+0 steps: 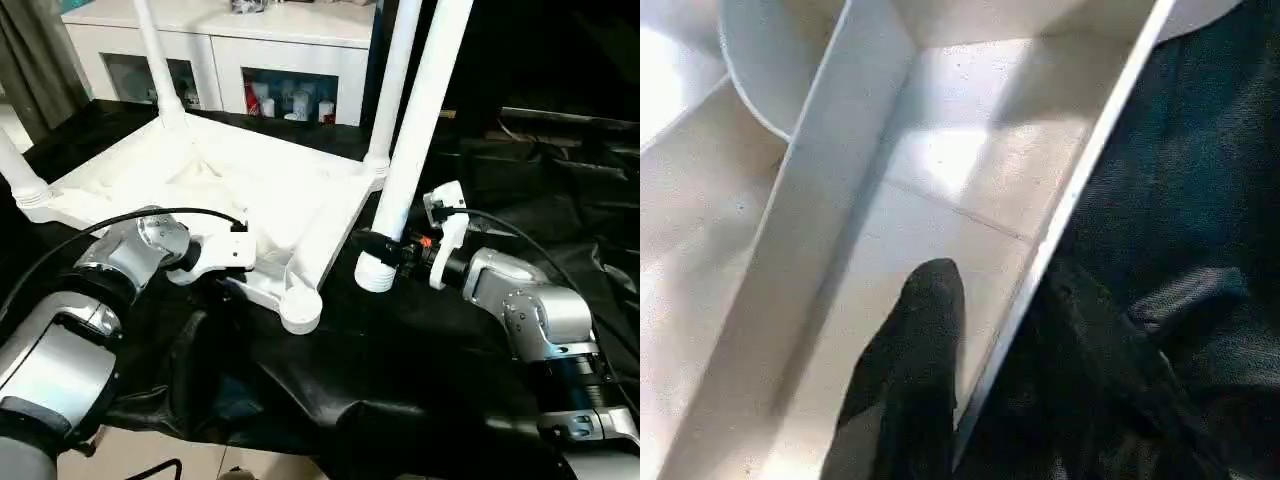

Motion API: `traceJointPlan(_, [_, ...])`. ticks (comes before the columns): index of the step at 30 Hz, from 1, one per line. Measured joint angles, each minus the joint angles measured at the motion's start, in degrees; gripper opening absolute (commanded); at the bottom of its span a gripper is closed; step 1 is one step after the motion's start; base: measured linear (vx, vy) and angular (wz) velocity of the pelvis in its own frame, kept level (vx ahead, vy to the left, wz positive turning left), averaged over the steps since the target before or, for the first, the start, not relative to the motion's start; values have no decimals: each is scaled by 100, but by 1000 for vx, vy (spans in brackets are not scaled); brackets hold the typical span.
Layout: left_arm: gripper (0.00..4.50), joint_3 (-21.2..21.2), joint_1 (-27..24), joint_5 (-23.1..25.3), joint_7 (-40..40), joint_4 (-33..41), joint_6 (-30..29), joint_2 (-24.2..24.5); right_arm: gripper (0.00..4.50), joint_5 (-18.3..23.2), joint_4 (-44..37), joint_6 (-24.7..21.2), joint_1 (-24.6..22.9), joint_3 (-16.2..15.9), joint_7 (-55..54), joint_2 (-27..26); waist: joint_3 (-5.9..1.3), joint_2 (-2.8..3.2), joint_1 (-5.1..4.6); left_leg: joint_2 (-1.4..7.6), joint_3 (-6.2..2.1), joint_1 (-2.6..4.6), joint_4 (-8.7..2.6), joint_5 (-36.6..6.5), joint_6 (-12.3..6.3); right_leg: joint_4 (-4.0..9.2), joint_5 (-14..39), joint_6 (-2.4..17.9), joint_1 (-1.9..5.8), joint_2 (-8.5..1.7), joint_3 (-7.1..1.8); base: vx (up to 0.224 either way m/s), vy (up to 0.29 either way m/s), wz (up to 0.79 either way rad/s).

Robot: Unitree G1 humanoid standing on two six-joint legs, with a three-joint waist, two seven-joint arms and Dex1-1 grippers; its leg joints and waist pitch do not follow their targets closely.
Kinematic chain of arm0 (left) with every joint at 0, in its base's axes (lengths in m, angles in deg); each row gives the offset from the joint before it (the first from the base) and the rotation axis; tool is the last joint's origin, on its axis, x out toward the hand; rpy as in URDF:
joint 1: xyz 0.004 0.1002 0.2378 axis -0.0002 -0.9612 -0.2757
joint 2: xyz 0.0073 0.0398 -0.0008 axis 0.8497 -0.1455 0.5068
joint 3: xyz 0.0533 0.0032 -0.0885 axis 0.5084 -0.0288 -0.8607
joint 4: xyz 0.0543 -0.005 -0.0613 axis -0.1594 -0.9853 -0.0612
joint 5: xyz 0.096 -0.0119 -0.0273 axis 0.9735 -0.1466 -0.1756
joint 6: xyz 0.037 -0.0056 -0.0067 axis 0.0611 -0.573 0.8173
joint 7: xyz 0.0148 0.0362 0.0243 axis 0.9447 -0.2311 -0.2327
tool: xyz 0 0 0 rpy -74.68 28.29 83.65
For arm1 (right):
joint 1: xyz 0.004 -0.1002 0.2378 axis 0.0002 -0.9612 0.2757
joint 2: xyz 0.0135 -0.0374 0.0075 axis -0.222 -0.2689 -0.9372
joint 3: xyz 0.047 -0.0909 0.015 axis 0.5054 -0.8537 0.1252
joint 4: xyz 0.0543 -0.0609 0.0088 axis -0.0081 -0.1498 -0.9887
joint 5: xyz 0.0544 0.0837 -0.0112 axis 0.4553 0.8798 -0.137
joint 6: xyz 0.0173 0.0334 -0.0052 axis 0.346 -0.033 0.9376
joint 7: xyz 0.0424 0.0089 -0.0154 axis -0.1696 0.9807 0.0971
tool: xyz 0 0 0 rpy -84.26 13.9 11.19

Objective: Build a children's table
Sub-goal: Rotate table base

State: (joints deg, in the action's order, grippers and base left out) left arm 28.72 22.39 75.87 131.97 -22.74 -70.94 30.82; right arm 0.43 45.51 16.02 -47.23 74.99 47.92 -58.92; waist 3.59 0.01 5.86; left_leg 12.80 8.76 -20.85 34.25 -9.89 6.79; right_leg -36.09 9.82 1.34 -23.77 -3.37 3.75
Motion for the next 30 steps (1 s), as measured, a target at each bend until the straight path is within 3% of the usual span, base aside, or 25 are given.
traceJointPlan(4, [90,-10,3,33,151,78,-62,10,191,-6,75,42,117,0,15,8,0,0,-10,0,2,0,-3,0,0,0,0,-1,-1,0,-1,0,0,0])
traceJointPlan(7, [75,-102,-53,-24,331,282,-427,9,191,-8,99,99,121,1,23,7,1,1,-13,0,4,-3,-4,0,0,1,0,0,-7,0,-2,0,0,0])
traceJointPlan(12, [51,-529,-548,-617,614,1184,-1377,-85,191,-11,121,112,116,19,-19,-34,0,7,-16,0,11,-4,-6,-3,-5,1,1,4,-12,-1,-4,0,0,0])
traceJointPlan(17, [28,-1201,-1299,-1268,-84,2527,-2970,-600,191,-8,105,124,18,-3,-49,-175,0,2,-14,1,14,-7,-4,-6,-10,1,2,5,-13,-3,-4,0,0,0])
traceJointPlan(20, [13,-1389,-1736,-1304,-543,3281,-3455,-792,191,-9,109,127,2,-56,-48,-201,-1,0,-52,2,15,-2,-5,-6,-10,0,2,4,-11,-2,-5,0,0,0])
traceJointPlan(28, [0,-1337,-2528,-1187,-1065,4313,-2979,-743,191,-66,136,142,29,-205,2,-239,-25,-49,-28,2,13,-1,-4,-3,-11,1,22,-31,-7,-2,-2,0,0,0])
traceJointPlan(29, [46,-1338,-2564,-1187,-1085,4391,-3009,-739,191,-66,137,142,48,-207,17,-238,-23,-60,-25,2,14,-1,-4,-2,-12,2,22,-31,-8,-3,-4,0,0,0])
traceJointPlan(30, [46,-1339,-2614,-1187,-1096,4489,-3017,-729,191,-66,157,142,85,-206,42,-228,-21,-72,-18,2,13,-1,-4,-2,-12,3,22,-31,-9,-3,-4,0,0,0])
